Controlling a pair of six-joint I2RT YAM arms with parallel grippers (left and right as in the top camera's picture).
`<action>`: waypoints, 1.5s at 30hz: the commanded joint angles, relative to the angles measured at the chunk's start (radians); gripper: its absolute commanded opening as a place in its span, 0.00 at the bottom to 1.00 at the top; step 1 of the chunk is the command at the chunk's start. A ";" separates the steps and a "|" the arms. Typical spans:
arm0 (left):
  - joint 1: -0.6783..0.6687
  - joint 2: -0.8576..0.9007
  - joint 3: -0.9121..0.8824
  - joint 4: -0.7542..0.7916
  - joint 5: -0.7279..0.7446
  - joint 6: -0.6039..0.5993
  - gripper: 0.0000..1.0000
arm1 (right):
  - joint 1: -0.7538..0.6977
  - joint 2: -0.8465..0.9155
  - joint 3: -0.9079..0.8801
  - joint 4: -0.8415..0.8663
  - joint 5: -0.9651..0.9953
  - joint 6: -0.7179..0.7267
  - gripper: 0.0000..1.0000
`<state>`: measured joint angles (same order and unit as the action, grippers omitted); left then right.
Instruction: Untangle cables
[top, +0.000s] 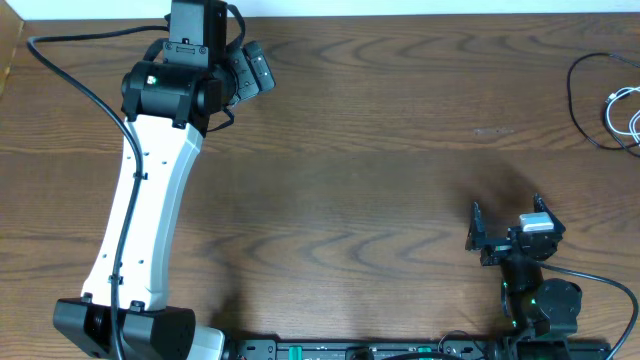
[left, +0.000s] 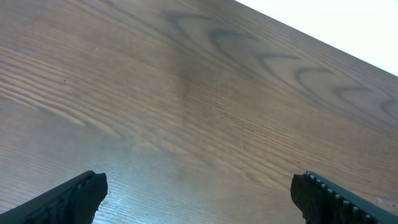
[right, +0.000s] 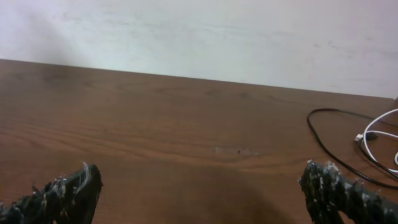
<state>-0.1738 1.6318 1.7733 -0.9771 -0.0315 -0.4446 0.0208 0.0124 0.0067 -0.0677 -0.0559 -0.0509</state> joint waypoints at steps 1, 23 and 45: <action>-0.002 0.007 0.003 -0.002 -0.005 0.006 1.00 | -0.006 -0.006 -0.001 -0.004 -0.006 0.017 0.99; 0.023 -0.015 -0.018 -0.235 -0.221 0.068 1.00 | -0.006 -0.006 -0.001 -0.004 -0.006 0.017 0.99; 0.229 -0.873 -1.103 0.695 0.029 0.271 1.00 | -0.006 -0.006 -0.001 -0.004 -0.006 0.017 0.99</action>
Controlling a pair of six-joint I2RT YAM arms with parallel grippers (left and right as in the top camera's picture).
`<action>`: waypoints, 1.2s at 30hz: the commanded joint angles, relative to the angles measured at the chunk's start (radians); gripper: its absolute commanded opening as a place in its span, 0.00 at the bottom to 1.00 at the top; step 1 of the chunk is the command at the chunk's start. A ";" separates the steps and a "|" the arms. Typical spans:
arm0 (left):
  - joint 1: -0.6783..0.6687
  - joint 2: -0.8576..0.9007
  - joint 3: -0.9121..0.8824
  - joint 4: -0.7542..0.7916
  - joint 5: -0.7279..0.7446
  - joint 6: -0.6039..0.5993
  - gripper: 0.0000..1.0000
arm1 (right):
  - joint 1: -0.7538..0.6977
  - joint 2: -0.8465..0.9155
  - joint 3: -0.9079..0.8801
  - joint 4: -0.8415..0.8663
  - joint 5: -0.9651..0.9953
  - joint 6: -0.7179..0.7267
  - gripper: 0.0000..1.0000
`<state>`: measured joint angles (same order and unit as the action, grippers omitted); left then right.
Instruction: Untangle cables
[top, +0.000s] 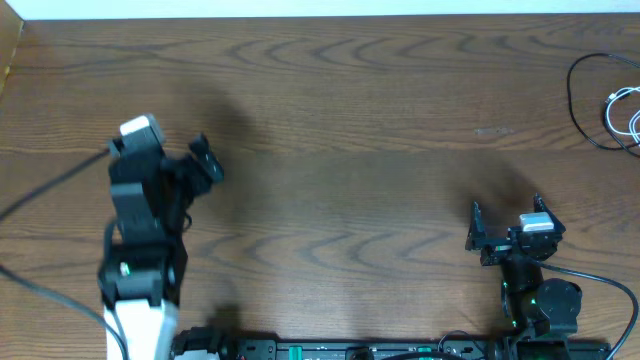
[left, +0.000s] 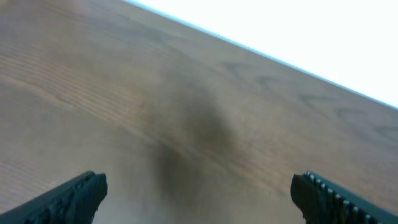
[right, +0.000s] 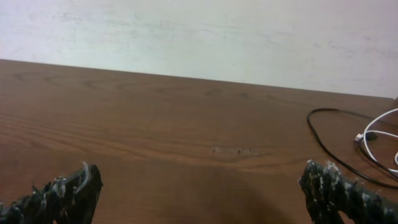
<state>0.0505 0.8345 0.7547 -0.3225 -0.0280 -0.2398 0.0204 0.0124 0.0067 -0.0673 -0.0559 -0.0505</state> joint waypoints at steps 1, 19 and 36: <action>0.005 -0.120 -0.137 0.084 0.032 0.084 1.00 | -0.006 -0.006 -0.001 -0.004 -0.006 0.016 0.99; 0.004 -0.550 -0.643 0.387 0.036 0.274 1.00 | -0.006 -0.006 -0.001 -0.004 -0.006 0.016 0.99; 0.002 -0.833 -0.751 0.249 0.036 0.298 1.00 | -0.006 -0.006 -0.001 -0.004 -0.006 0.016 0.99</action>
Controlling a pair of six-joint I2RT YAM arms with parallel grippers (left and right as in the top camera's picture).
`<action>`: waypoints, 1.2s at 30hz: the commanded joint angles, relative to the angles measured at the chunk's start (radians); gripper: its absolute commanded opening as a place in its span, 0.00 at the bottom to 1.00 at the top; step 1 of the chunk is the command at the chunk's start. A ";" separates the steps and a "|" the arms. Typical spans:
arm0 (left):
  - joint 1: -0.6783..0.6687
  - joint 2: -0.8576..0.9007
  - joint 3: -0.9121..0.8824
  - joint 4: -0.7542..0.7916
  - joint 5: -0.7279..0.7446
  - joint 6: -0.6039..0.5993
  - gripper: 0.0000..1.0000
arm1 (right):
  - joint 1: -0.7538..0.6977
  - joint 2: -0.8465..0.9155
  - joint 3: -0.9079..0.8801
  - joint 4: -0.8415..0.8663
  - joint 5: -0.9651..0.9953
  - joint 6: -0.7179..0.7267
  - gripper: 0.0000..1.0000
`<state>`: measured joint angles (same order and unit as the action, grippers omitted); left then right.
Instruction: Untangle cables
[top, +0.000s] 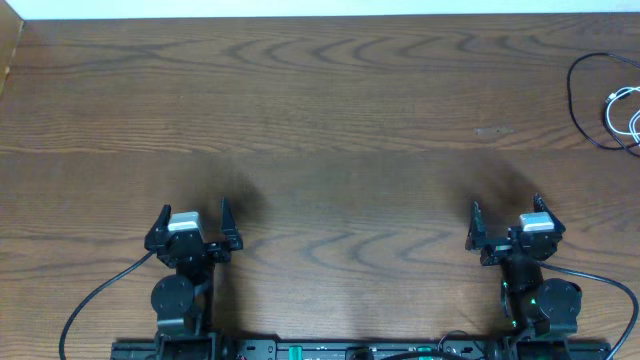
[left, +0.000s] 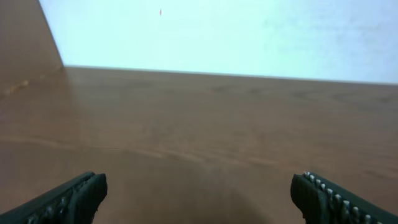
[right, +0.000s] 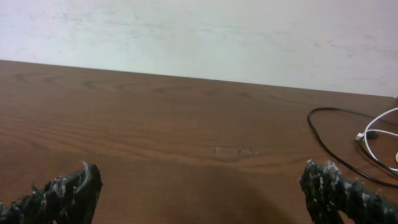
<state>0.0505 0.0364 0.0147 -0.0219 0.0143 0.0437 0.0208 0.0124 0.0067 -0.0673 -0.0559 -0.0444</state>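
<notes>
A thin black cable (top: 575, 98) loops at the table's far right edge, with a white cable (top: 620, 110) beside it; both run out of the overhead frame. The right wrist view shows the black cable (right: 323, 143) and the white cable (right: 373, 140) at its right side. My right gripper (top: 507, 225) stands open at the near right, well short of the cables, nothing between its fingers. At the near left my left gripper (top: 192, 228) is folded back, open and empty. Its wrist view shows its gripper (left: 199, 196) over bare wood.
The brown wooden table (top: 330, 130) fills the overhead view. Its far edge meets a white wall (right: 199, 31). A wooden side panel (left: 25, 43) rises at the far left in the left wrist view. Black arm bases sit along the near edge.
My left arm has moved from the left middle of the table down to the near left edge and folded up. The right arm and the cables have not moved.
My left arm was stretched to the far left of the table, gripper open over bare wood. Then it stood drawn back at the left middle. Now it is folded at the near edge. The right gripper stayed open and the cables lay untouched throughout.
</notes>
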 joint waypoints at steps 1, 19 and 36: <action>0.002 -0.035 -0.011 -0.052 -0.006 0.016 1.00 | -0.006 -0.006 -0.001 -0.004 -0.006 0.010 0.99; 0.002 -0.011 -0.011 -0.051 -0.006 0.005 1.00 | -0.006 -0.006 -0.001 -0.004 -0.006 0.010 0.99; 0.002 -0.011 -0.011 -0.051 -0.006 0.005 1.00 | -0.006 -0.006 -0.001 -0.004 -0.006 0.010 0.99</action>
